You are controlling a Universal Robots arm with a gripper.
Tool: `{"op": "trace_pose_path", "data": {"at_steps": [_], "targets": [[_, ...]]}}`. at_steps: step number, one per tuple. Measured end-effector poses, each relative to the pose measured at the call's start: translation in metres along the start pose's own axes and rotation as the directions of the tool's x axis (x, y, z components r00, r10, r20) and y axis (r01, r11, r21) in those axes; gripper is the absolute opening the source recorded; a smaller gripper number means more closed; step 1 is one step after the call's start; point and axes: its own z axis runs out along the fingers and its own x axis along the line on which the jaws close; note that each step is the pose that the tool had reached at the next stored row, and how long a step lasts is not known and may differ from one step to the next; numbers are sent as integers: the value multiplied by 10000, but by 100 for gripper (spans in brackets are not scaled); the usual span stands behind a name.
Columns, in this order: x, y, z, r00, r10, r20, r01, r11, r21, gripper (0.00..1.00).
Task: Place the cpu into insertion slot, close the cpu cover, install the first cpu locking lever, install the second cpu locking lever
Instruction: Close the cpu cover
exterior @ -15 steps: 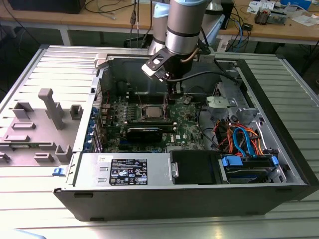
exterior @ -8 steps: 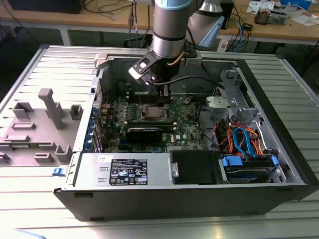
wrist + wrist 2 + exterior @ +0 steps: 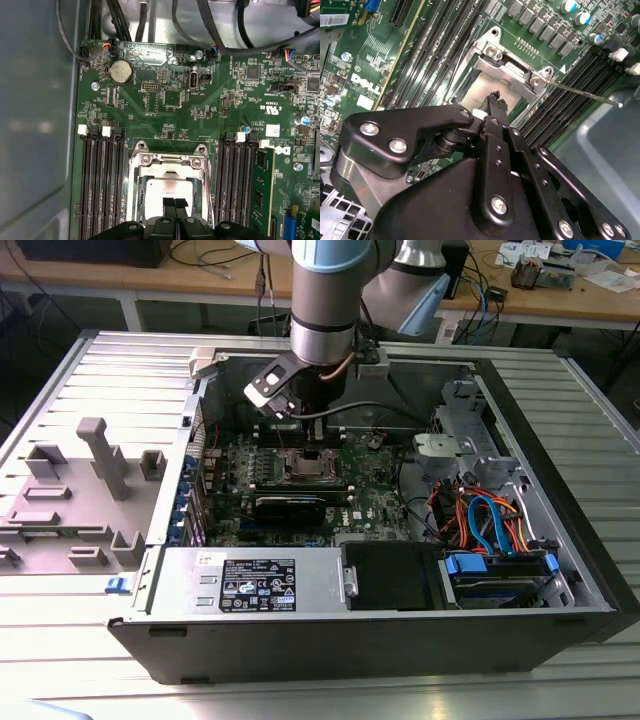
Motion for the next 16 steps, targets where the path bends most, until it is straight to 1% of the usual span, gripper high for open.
{"op": "trace_pose_path", "data": {"at_steps": [2, 4, 6, 7, 9, 11, 16], "targets": [[4, -46, 39, 10000, -1, -1, 1, 10000, 0, 11], [6, -70, 54, 10000, 0, 0, 0, 10000, 0, 11], [9, -113, 76, 10000, 0, -1, 0, 10000, 1, 11], [11, -125, 86, 10000, 0, -1, 0, 10000, -1, 11], [12, -135, 103, 10000, 0, -1, 0, 10000, 0, 11], [13, -147, 135, 10000, -2, -1, 2, 10000, 0, 11], [15, -149, 182, 10000, -1, 0, 1, 10000, 1, 11]]}}
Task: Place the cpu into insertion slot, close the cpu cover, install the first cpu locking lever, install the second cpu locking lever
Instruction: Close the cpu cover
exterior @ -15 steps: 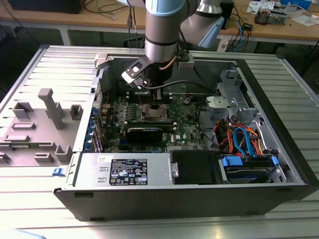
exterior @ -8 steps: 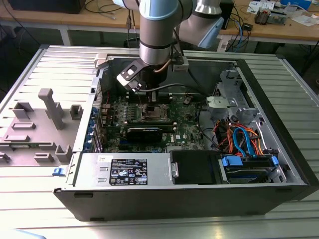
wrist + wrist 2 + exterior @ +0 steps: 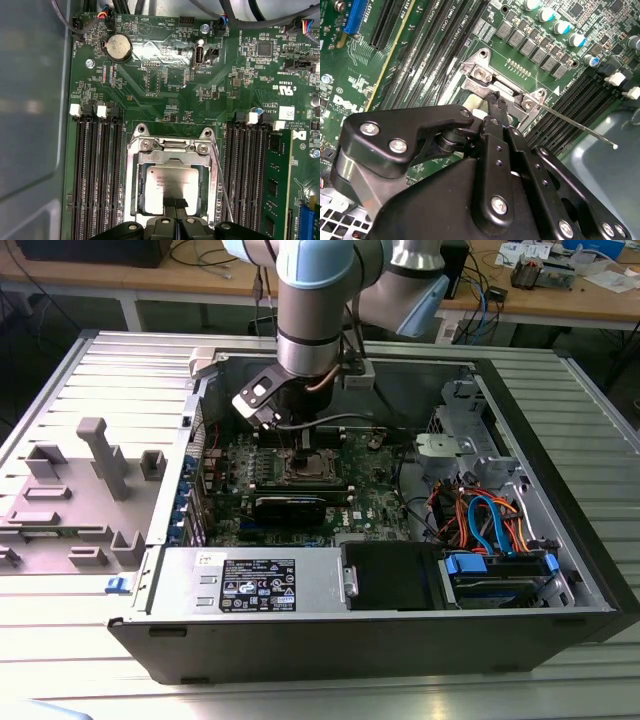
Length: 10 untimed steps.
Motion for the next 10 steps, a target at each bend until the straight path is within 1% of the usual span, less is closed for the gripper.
{"op": "trace_pose_path", "data": {"at_steps": [3, 5, 6, 7, 8, 9, 10], "targets": [[1, 2, 14, 10000, 3, 2, -3, 10000, 2, 11], [1, 5, 9, 10000, 1, 4, -1, 10000, -3, 11], [3, 6, -3, 10000, 2, -10, -2, 10000, -13, 11], [1, 5, -27, 10000, 1, -2, -1, 10000, -6, 11], [-2, 7, -71, 10000, 0, 5, 0, 10000, -1, 11], [-3, 29, -81, 10000, 0, 0, 0, 10000, 8, 11], [-5, 55, -82, 10000, 1, -3, -1, 10000, 33, 11]]}}
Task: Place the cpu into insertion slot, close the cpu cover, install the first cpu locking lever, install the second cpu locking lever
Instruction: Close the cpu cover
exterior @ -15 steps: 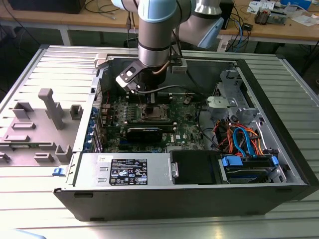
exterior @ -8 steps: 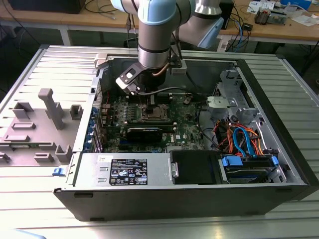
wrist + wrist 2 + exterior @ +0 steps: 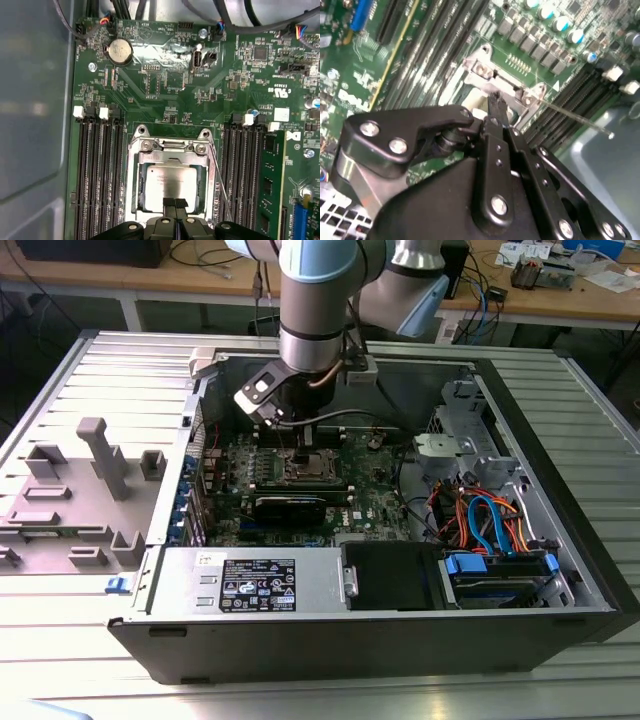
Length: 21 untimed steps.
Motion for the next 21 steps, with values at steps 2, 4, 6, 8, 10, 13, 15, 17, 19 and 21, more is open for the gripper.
{"op": "trace_pose_path", "data": {"at_steps": [2, 4, 6, 8, 10, 13, 15, 17, 19, 21], "targets": [[-4, 58, -1, 10000, -3, -21, 3, 10000, 54, 11], [-7, 94, -13, 10000, -5, -41, 5, 10000, 71, 11], [-9, 93, -79, 10000, -7, -43, 8, 10000, 71, 11], [-11, 92, -156, 10000, -10, -43, 10, 10000, 70, 11], [-13, 90, -215, 10000, -9, -43, 10, 10000, 70, 11], [-14, 89, -260, 10000, -10, -43, 10, 10000, 70, 11], [-16, 87, -336, 10000, -10, -43, 10, 10000, 71, 11], [-17, 86, -380, 10000, -10, -42, 11, 10000, 70, 11], [-18, 85, -392, 10000, -10, -43, 11, 10000, 70, 11], [-18, 86, -393, 10000, -10, -46, 10, 10000, 68, 11]]}}
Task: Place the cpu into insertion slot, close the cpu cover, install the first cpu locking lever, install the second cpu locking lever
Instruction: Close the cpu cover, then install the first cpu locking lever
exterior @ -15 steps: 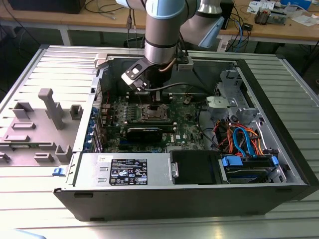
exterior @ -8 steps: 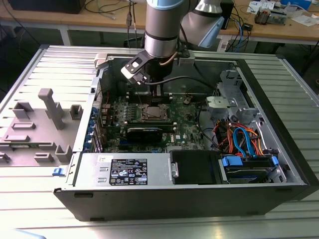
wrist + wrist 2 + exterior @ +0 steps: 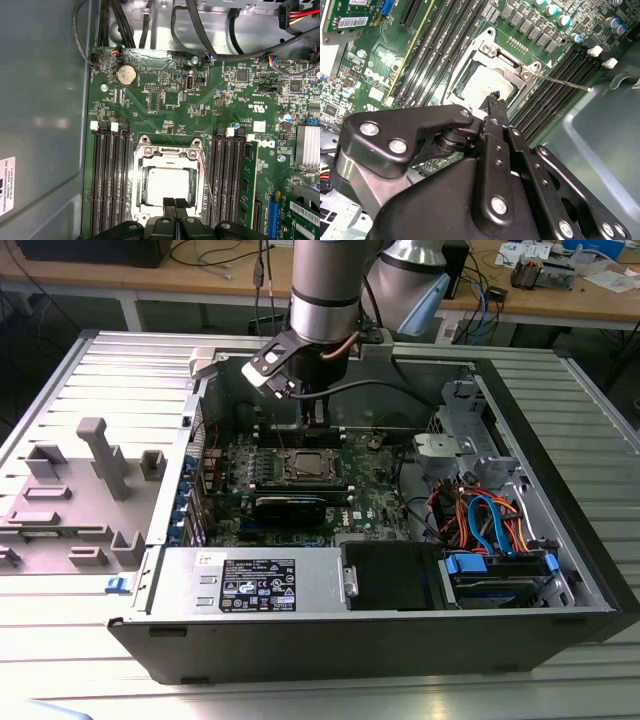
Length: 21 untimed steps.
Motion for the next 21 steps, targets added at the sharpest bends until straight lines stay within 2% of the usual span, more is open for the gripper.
{"op": "trace_pose_path", "data": {"at_steps": [12, 14, 17, 21], "targets": [[0, 0, -1, 10000, -3, 1, 3, 10000, 2, 11], [-1, 0, -2, 9997, -247, 9, 247, 9997, -3, 11], [0, 0, -1, 9966, -824, 29, 825, 9966, -17, 11], [0, 0, -1, 9924, -1233, 43, 1233, 9924, -26, 11]]}}
